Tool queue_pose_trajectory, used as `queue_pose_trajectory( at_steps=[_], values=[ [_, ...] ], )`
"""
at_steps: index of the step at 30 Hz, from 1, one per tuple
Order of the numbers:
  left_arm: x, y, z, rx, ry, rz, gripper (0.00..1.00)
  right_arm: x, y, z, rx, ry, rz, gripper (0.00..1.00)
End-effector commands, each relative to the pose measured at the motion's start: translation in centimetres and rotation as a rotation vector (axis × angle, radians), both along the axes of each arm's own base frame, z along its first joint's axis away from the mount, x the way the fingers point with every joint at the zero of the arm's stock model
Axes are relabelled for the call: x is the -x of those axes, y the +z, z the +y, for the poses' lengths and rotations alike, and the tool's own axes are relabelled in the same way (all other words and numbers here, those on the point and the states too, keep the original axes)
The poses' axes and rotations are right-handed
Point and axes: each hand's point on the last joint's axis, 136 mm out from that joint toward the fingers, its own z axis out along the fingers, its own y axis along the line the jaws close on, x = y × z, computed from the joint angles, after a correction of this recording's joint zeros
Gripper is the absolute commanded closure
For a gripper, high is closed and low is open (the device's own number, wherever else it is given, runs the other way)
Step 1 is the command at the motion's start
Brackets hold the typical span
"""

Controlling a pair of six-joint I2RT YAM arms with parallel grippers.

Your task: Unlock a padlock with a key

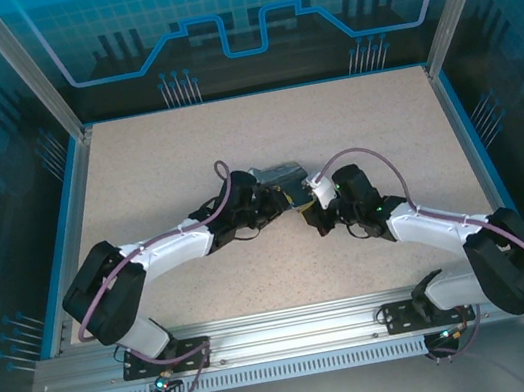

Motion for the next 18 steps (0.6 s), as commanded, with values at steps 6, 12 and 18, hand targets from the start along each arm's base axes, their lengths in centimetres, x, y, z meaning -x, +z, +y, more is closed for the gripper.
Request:
queue_pose_trajectory(
  at_steps=[6, 12, 18],
  values=[
    [-0.31, 2.01, -0.02, 0.044, 0.003, -0.052, 0.94, -1.17, 0.8, -0.12, -0.019, -0.031, -0.018, 1.0],
    [-0.34, 2.04, -0.04, 0.048, 0.003, -0.052, 0.94, -1.18, 1.33, -0.28, -0.045, -0.04, -0.03, 1.0],
    [-0.35, 1.98, -0.13, 0.058, 0.007, -0.05, 0.95, -1.19, 1.34, 0.21, -0.067, -0.025, -0.02, 1.0]
  ],
)
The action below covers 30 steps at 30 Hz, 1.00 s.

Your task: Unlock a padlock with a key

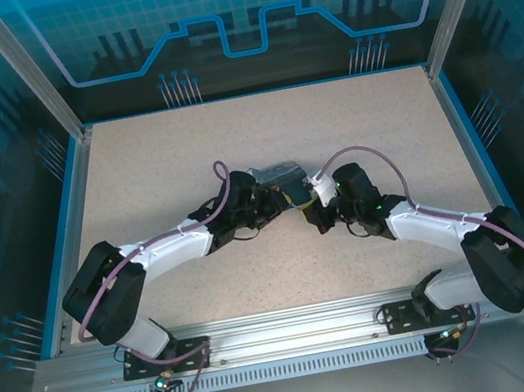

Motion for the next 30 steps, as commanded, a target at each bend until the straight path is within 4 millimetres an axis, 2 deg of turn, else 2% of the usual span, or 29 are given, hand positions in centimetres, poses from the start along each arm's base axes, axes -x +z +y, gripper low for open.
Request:
queue_pose_trajectory(
  at_steps=[1, 5, 12, 19, 30],
  values=[
    [-0.3, 2.1, -0.2, 0.058, 0.003, -0.052, 0.95, -0.7, 1.3, 0.6, -0.055, 0.005, -0.031, 1.0],
    [-0.4, 2.1, -0.2, 0.059, 0.005, -0.055, 0.95, -0.6, 0.8, 0.8, -0.048, 0.015, -0.013, 1.0],
    [-0.4, 2.1, -0.1, 0.059, 0.007, -0.054, 0.95, -0.6, 0.9, 1.3, -0.06, 0.03, -0.014, 1.0],
    [-0.3, 2.1, -0.2, 0.063, 0.007, -0.051, 0.95, -1.0, 2.0, 1.6, -0.113, 0.013, -0.045, 1.0],
    [-0.2, 2.4, -0.3, 0.08, 0.006, -0.051, 0.96, -2.4, 4.6, 3.8, -0.24, 0.062, -0.116, 1.0]
  ],
)
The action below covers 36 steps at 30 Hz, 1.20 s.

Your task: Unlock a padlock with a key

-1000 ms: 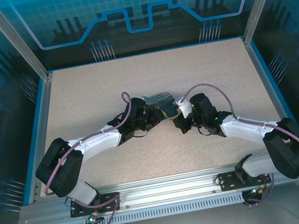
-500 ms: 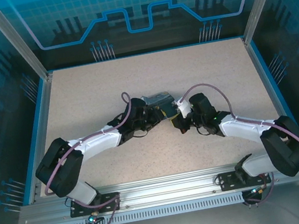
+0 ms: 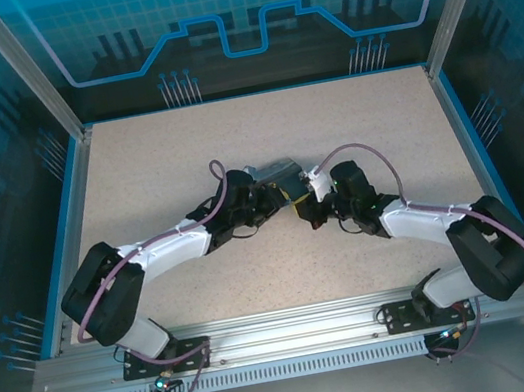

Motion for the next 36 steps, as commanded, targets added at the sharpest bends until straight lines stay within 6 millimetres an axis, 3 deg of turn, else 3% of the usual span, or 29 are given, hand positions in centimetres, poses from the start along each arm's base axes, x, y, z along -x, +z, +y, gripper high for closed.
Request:
queue_pose_trajectory(
  at_steps=[1, 5, 8, 13, 17, 20, 25, 36],
  values=[
    [0.5, 1.9, -0.8, 0.058, -0.035, -0.044, 0.96, -1.2, 3.9, 1.9, -0.112, 0.055, -0.116, 1.0],
    [0.6, 1.7, -0.7, 0.055, -0.035, -0.041, 0.96, -1.4, 4.8, 2.2, -0.139, 0.063, -0.133, 1.0],
    [0.8, 1.3, -0.4, 0.044, -0.029, -0.038, 0.94, -1.2, 4.4, 2.1, -0.128, 0.058, -0.109, 1.0],
    [0.7, 0.4, 0.3, 0.011, -0.013, -0.039, 0.82, 0.0, 1.0, 1.7, -0.049, 0.041, 0.018, 1.0],
    [0.9, -0.7, 0.6, -0.003, -0.003, -0.023, 0.77, 1.1, -2.5, 1.3, -0.002, 0.021, 0.122, 1.0],
    [0.9, -1.5, 0.8, -0.018, 0.005, -0.012, 0.74, 1.3, -3.9, 1.3, 0.002, 0.001, 0.16, 1.0],
    [0.8, -2.9, 1.6, -0.046, 0.028, 0.007, 0.7, 0.9, -4.7, 1.7, -0.021, -0.023, 0.177, 1.0],
    [1.2, -3.1, 3.3, -0.077, 0.076, 0.006, 0.43, 1.7, -5.9, 2.8, -0.039, -0.012, 0.24, 1.0]
  ],
)
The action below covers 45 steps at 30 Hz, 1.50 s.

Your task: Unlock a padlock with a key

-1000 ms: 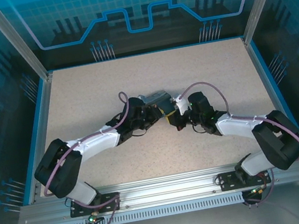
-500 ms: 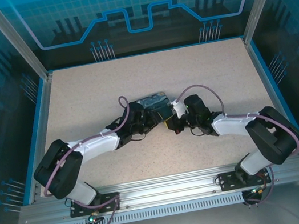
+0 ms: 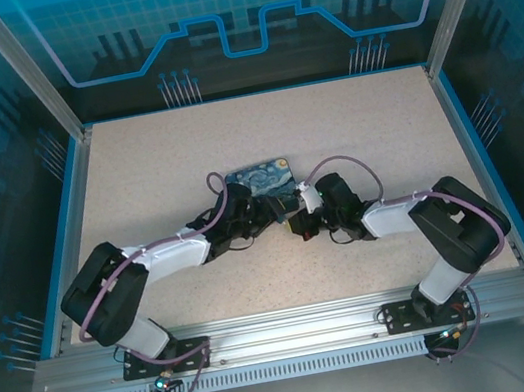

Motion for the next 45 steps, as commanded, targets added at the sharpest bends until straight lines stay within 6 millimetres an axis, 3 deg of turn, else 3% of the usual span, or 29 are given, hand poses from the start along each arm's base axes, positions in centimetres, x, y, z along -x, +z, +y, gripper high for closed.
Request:
queue_pose_trajectory(
  at_steps=[1, 7, 18, 25, 33, 45],
  values=[
    [0.1, 1.0, 1.3, -0.008, 0.041, -0.038, 0.41, 0.3, 0.4, 0.9, -0.046, 0.008, 0.003, 1.0],
    [1.4, 1.3, 3.4, 0.033, 0.132, -0.023, 0.39, 0.3, 1.0, 1.1, -0.067, -0.009, 0.066, 1.0],
    [2.2, 2.1, 2.2, 0.223, 0.192, -0.015, 0.42, 0.7, 2.9, 2.2, -0.147, 0.003, 0.171, 1.0],
    [1.6, 1.1, 1.4, 0.245, 0.205, -0.009, 0.41, 0.9, 3.5, 2.1, -0.15, -0.013, 0.217, 1.0],
    [1.6, -0.3, 2.2, 0.201, 0.256, 0.021, 0.42, 1.2, 3.5, 1.7, -0.124, -0.044, 0.257, 1.0],
    [1.3, -1.7, 1.1, 0.245, 0.269, 0.052, 0.53, 1.1, 4.0, 1.8, -0.141, -0.089, 0.325, 1.0]
  ],
)
